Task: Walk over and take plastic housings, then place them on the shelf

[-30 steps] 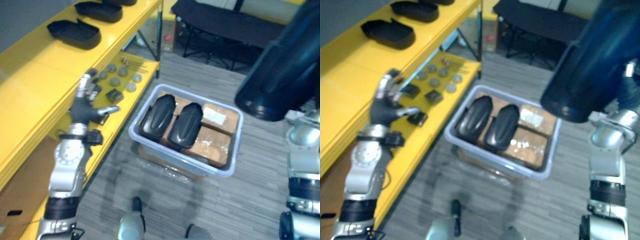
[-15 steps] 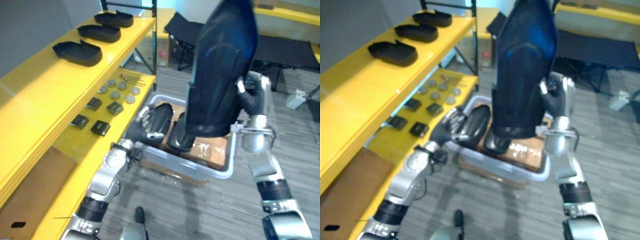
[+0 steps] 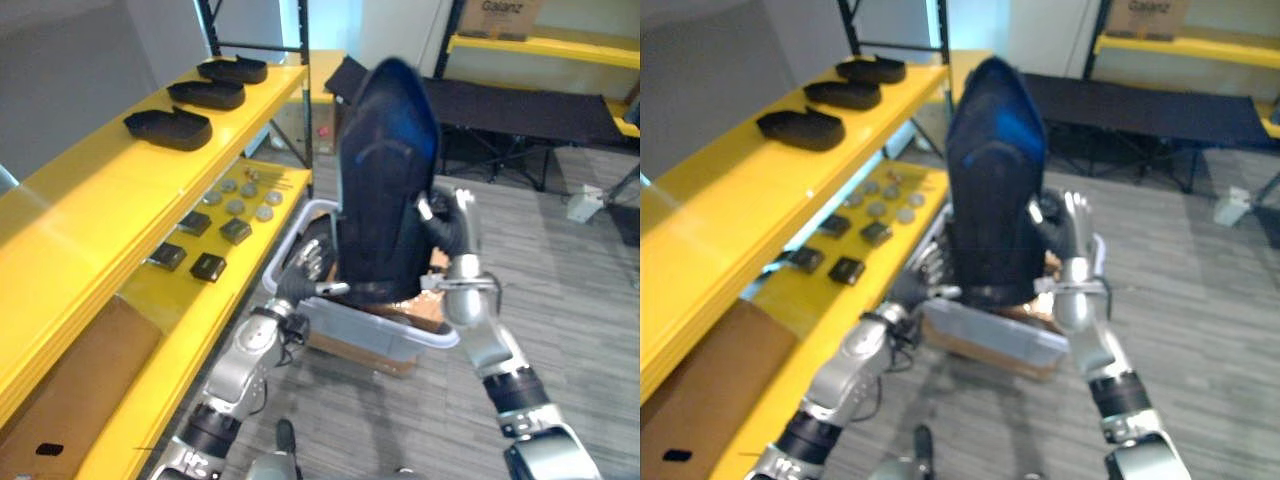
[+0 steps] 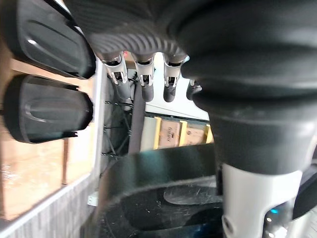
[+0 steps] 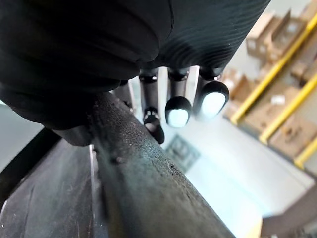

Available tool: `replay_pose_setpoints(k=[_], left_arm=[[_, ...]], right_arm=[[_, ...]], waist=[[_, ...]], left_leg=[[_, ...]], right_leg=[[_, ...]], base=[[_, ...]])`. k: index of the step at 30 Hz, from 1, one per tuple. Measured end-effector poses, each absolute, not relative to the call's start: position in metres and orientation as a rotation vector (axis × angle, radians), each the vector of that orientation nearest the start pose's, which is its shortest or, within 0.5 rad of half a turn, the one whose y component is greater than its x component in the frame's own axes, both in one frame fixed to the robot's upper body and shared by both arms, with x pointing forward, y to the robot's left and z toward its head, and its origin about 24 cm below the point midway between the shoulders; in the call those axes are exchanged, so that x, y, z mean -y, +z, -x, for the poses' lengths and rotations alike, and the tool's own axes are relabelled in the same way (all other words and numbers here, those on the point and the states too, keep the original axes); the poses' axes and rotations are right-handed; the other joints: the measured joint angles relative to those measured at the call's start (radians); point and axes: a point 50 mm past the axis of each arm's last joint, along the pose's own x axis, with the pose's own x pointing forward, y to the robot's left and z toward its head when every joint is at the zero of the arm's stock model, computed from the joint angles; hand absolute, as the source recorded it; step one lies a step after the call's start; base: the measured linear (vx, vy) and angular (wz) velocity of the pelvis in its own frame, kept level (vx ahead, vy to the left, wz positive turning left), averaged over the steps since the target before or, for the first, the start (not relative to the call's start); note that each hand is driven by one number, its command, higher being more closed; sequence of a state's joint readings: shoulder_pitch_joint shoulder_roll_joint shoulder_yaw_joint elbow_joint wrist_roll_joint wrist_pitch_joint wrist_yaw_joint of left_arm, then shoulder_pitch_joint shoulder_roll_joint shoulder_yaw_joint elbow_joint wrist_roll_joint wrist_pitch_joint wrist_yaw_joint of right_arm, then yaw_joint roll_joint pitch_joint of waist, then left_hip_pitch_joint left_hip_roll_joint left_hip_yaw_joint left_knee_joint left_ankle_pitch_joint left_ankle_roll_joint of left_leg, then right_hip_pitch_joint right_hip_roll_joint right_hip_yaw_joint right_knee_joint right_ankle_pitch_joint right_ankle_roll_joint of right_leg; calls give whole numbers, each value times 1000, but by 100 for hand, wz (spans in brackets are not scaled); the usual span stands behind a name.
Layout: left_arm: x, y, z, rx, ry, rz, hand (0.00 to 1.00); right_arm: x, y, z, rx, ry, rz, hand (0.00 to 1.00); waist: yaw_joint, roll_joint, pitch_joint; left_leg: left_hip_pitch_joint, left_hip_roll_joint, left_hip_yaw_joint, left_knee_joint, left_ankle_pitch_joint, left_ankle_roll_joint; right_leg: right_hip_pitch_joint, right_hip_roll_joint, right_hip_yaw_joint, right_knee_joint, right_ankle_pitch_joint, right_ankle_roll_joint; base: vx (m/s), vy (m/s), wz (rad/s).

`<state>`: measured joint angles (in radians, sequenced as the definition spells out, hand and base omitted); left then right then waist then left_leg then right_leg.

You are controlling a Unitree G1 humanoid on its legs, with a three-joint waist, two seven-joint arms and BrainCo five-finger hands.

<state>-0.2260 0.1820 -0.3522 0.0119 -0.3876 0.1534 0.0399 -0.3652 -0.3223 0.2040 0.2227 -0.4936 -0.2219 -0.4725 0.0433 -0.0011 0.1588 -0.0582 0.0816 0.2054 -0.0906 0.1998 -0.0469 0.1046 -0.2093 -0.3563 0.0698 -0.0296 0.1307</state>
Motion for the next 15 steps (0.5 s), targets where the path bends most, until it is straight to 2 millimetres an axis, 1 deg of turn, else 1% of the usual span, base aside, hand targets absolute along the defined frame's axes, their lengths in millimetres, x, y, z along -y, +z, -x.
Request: replay_pose_setpoints(k=[2, 3, 7, 9, 14, 15], left_arm=[[-81, 58, -278, -100, -382, 116, 0], [-81, 56, -278, -109, -379, 117, 0], [-80, 55, -278, -116, -373, 122, 0], [-77, 52, -277, -127, -385, 116, 0], [-78, 38, -276, -183, -374, 98, 0], [-77, 37, -276, -189, -376, 99, 0]], right_arm=[[143, 105, -308, 526, -118, 766, 100], [142, 103, -307, 521, -109, 768, 100], [136, 88, -301, 490, -65, 805, 100], [133, 76, -301, 451, -42, 818, 100], [131, 64, -299, 427, -21, 853, 100], [131, 61, -298, 423, -21, 854, 100]], waist=[[1, -12, -7], [1, -14, -9], [0, -23, -14], [1, -28, -17], [3, -34, -19], [5, -35, -19]], left_leg=[[0, 0, 0, 0, 2, 3], [0, 0, 0, 0, 2, 3], [1, 1, 0, 0, 2, 3], [2, 4, -1, 0, 3, 2], [3, 14, -2, 0, 0, -2], [3, 15, -2, 0, 0, -2]], right_leg=[[3, 1, 0, 1, 2, 1], [3, 2, 1, 1, 3, 1], [4, 5, 2, 3, 3, 1], [4, 8, 3, 6, 2, 0], [2, 17, 3, 10, 0, -2], [1, 18, 3, 9, -5, 3]], base=[[38, -17, 0], [31, -13, -1], [0, 0, 0], [0, 0, 0], [-33, -9, 0], [-47, -9, 2]])
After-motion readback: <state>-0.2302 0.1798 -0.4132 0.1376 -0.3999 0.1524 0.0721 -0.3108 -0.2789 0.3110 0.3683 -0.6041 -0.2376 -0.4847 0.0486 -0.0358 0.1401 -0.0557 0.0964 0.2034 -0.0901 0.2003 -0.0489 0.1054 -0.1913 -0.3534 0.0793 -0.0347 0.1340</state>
